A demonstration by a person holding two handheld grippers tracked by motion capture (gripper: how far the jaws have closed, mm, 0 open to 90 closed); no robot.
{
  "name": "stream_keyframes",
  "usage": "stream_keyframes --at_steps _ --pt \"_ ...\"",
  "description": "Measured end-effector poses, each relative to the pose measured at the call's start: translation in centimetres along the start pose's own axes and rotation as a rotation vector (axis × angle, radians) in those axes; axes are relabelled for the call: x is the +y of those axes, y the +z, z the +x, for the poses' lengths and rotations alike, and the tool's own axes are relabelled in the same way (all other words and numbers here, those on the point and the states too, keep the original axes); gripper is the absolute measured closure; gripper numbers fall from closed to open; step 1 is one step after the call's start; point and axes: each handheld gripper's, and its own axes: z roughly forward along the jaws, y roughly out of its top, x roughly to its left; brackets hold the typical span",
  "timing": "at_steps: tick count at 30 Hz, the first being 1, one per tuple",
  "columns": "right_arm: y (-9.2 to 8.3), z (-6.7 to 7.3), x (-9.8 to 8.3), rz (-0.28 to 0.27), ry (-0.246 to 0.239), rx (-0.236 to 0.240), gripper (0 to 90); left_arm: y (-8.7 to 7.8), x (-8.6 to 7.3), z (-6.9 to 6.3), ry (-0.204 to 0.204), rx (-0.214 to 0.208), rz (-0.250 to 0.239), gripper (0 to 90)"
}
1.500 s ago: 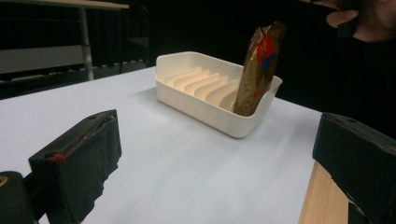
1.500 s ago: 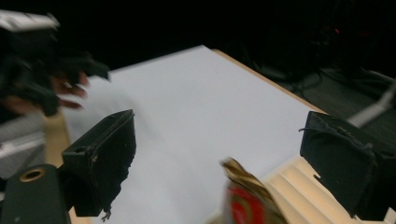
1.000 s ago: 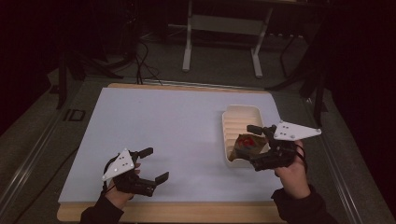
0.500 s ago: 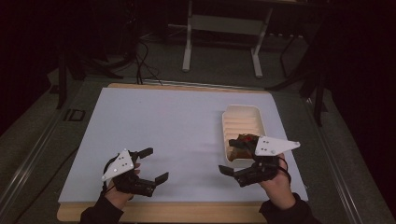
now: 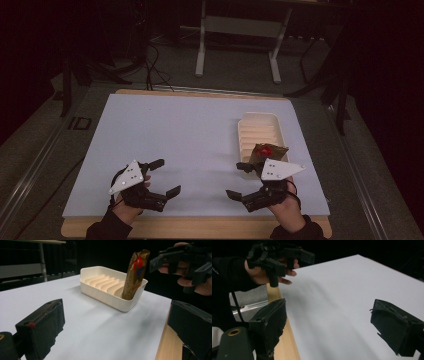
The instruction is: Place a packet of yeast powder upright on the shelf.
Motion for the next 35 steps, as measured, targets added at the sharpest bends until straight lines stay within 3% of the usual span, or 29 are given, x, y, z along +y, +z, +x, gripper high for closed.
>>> stream_keyframes --at_steps 2,19,35 --pt "0.0 -0.1 -0.8 0.014 0.024 0.004 13.4 0.1 -0.2 0.1 0.000 -0.002 0.009 1.8" --pt "-0.7 -0.7 -4.4 0.063 0.047 -0.029 13.7 0.2 -0.4 -0.1 0.006 -0.009 0.017 1.8" --pt "-0.7 -1.4 -4.9 0.068 0.062 -0.042 14.1 0.2 -0.6 0.1 -0.003 -0.003 0.016 1.8"
